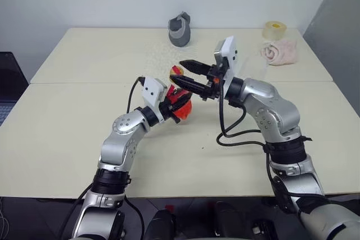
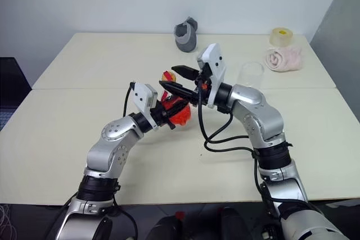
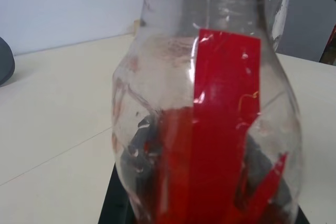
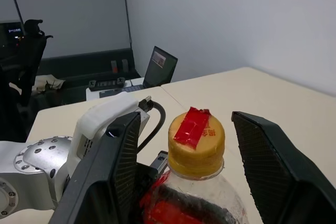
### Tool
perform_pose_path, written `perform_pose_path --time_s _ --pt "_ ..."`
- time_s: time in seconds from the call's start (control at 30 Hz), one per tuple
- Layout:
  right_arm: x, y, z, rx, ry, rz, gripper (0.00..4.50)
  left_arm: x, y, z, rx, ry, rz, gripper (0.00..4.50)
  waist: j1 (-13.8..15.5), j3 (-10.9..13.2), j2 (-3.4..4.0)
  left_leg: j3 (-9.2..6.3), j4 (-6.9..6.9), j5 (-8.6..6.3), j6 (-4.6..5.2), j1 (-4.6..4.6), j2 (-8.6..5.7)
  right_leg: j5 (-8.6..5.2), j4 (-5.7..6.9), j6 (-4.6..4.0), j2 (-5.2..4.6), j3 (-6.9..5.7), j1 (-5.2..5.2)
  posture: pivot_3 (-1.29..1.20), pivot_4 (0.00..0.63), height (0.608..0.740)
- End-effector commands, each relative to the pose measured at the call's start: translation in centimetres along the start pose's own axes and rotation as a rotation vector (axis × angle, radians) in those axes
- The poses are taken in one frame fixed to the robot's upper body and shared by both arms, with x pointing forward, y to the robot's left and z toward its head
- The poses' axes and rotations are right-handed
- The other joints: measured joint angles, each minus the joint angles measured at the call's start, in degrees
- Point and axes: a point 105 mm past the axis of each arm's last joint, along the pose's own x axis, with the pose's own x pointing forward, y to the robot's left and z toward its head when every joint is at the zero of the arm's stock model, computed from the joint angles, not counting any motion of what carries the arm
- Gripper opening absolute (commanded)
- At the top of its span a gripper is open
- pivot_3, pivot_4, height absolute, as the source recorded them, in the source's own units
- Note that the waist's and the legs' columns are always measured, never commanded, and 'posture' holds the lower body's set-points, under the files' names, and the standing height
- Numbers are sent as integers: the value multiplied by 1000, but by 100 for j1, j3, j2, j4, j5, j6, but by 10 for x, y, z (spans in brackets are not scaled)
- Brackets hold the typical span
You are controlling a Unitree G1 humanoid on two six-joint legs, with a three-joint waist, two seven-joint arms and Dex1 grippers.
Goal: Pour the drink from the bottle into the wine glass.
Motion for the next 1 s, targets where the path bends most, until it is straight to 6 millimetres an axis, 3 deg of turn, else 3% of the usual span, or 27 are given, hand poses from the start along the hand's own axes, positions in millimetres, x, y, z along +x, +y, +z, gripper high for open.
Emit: perform_pose_path --time_s 0.03,0.5,0.63,0.73,1.0 --pt "5 5 12 -35 -46 18 2951 3 -5 22 51 -74 -25 989 0 0 0 0 0 0 0 0 0 0 0 0 0 0 0 0 150 740" --pt "19 5 14 -35 -72 44 2951 1 -6 21 46 -69 -23 989 -5 0 0 0 0 0 0 1 1 0 0 0 1 0 0 0 150 740" --pt "19 4 15 -37 -75 54 2079 1 -6 21 45 -69 -20 989 -4 0 0 0 0 0 0 0 0 0 0 0 0 0 0 0 150 740" --pt "20 4 17 -38 -79 57 1150 1 -7 21 42 -68 -20 989 -6 0 0 0 0 0 0 1 0 0 0 0 0 0 0 0 150 740" --pt "17 1 27 -64 -91 42 1132 -3 -11 19 39 -60 -31 989 -5 0 0 -1 0 0 0 0 1 0 0 0 0 0 0 0 150 740"
